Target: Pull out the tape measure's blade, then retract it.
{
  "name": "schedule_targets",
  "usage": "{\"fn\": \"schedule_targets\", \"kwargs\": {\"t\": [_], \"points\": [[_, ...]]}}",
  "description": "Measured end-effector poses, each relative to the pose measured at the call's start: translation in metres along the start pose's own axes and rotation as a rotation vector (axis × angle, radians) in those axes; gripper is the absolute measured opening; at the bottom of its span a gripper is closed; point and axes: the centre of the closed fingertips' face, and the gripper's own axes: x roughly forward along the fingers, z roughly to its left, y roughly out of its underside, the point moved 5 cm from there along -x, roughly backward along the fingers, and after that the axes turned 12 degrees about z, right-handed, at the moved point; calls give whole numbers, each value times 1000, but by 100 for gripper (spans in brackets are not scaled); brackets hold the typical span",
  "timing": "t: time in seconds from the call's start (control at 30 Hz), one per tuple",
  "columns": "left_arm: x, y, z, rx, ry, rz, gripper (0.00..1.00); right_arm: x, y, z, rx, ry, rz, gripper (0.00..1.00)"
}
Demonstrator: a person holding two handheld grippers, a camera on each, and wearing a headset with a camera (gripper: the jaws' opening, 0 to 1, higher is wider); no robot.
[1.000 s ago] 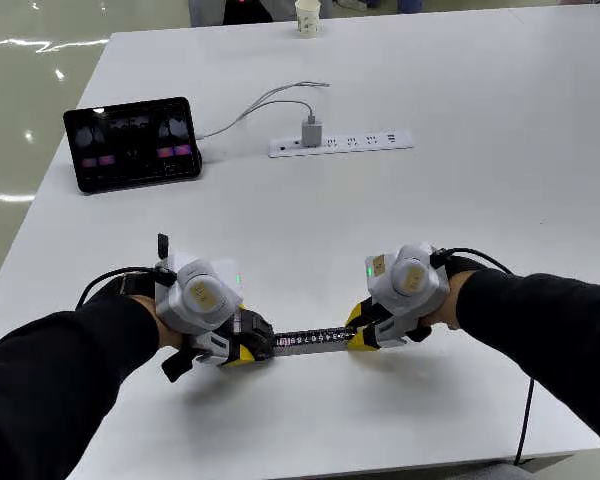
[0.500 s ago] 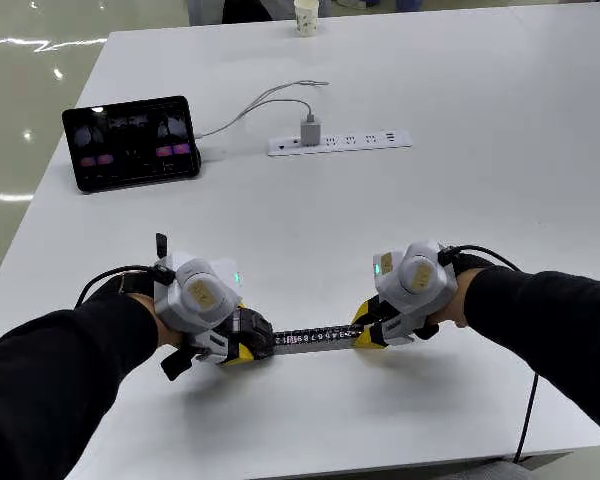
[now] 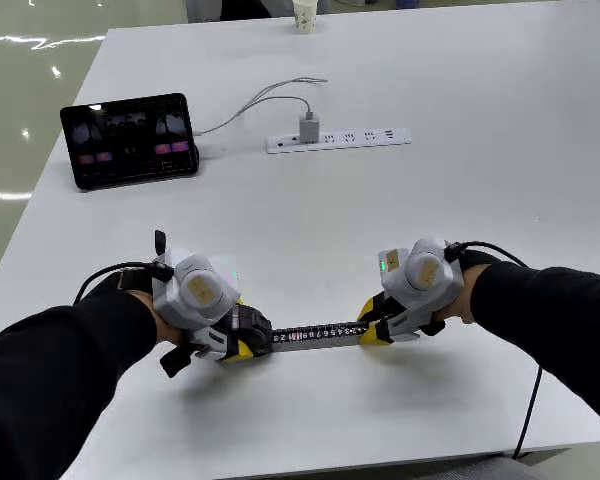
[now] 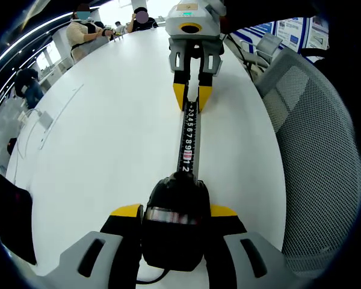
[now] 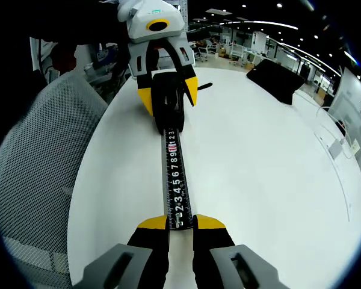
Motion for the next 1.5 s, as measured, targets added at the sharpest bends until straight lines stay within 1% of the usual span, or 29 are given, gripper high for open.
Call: {"fn": "schedule_targets", "kwargs": {"t": [0.73, 1.5], "points": [[0, 0, 1, -4, -2, 1, 35, -4, 9, -1, 3, 8, 12, 11], [0, 0, -1, 0, -2, -1, 35, -11, 23, 0, -1, 11, 31, 11]]}}
